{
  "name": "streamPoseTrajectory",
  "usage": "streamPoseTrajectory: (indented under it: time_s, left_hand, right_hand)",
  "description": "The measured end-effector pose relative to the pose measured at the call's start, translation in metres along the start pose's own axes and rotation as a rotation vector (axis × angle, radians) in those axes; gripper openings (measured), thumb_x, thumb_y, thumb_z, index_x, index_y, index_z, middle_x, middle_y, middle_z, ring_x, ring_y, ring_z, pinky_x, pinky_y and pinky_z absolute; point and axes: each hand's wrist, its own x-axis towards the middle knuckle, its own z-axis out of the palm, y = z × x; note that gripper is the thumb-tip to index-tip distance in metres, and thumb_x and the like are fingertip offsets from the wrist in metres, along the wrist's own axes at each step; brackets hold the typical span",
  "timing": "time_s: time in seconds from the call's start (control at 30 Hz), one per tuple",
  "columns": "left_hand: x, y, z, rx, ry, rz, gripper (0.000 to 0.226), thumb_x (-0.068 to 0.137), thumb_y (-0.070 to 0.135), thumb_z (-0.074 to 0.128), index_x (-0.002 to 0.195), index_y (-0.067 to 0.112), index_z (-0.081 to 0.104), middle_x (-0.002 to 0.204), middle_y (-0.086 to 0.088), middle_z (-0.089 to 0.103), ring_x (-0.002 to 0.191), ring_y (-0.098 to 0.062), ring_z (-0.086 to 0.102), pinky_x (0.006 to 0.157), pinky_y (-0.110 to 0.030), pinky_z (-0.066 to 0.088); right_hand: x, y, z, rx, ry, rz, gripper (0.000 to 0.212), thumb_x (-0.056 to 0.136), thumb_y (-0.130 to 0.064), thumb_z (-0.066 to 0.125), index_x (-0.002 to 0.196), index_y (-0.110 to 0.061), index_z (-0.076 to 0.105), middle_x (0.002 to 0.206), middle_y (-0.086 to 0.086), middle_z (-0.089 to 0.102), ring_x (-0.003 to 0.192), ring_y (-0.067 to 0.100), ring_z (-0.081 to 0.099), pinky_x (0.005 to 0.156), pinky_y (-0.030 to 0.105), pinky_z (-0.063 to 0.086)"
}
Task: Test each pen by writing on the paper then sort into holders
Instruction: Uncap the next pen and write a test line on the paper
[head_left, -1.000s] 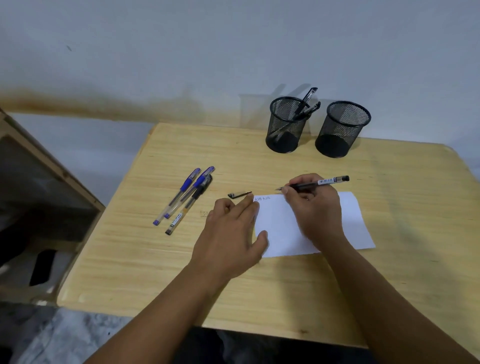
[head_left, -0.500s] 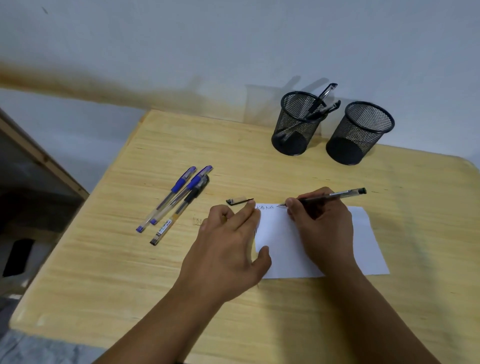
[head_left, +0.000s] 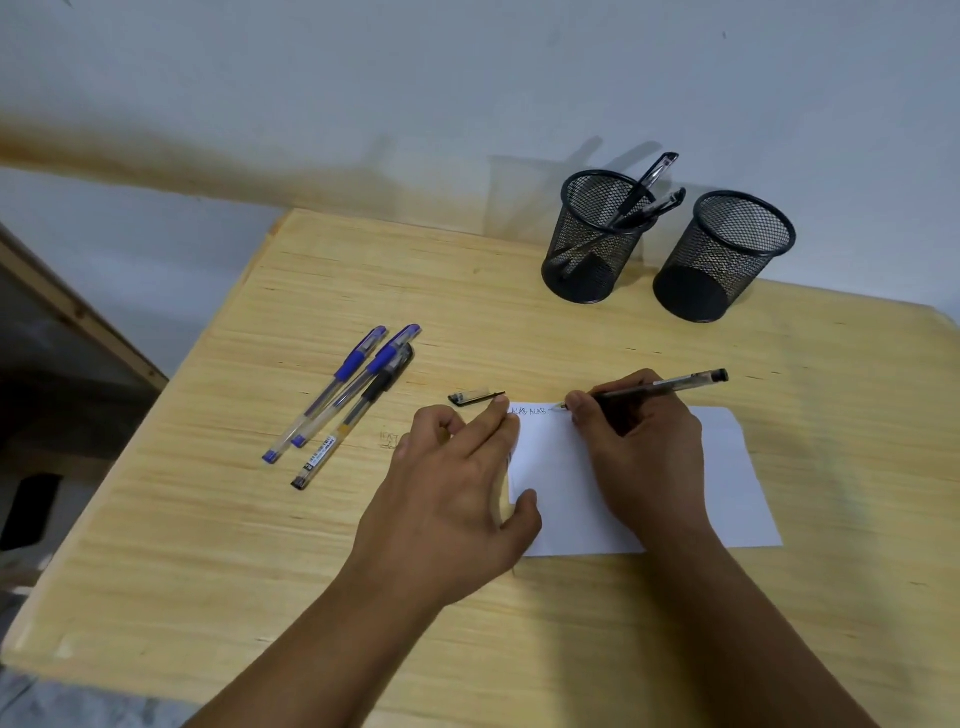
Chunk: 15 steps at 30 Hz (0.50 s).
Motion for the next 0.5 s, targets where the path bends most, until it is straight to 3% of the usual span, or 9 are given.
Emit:
streamPoseTrajectory:
  time_s: [0.1,0.37,0.5]
  left_hand:
    - [0.0003,0.0002,-0.0003,0.016,0.004,0.004,0.067,0.082,0.058,0.045,0.141,0.026,0.05,0.151,0.017,0.043,0.114,-0.016,0.034,0.088,-0.035,0.041]
    - [0.0,-0.0007,-0.0004,0.015,0.013,0.004,0.068,0.081,0.057,0.045,0.14,0.024,0.052,0.15,0.014,0.045,0.114,-0.018,0.036,0.086,-0.036,0.043]
    - [-0.0004,-0.0003,-0.0006,0.029,0.004,0.003,0.068,0.081,0.057,0.045,0.14,0.025,0.051,0.15,0.015,0.044,0.114,-0.017,0.036,0.085,-0.037,0.043]
  right_hand:
    - [-0.0012,-0.0011,0.0001,-0.018,-0.014,0.006,0.013,0.087,-0.032,0.071,0.085,-0.027,0.06,0.074,-0.021,0.063,0.069,-0.01,0.061,0.059,0.004,0.04]
    - [-0.0009,-0.0007,-0.0002,-0.014,-0.01,-0.007,0.012,0.087,-0.032,0.072,0.086,-0.025,0.063,0.074,-0.021,0.064,0.071,-0.014,0.061,0.058,0.002,0.043]
    - [-0.0012,-0.0017,-0.0003,0.003,0.005,0.011,0.012,0.087,-0.033,0.072,0.088,-0.024,0.063,0.077,-0.018,0.067,0.071,-0.009,0.062,0.062,0.008,0.041]
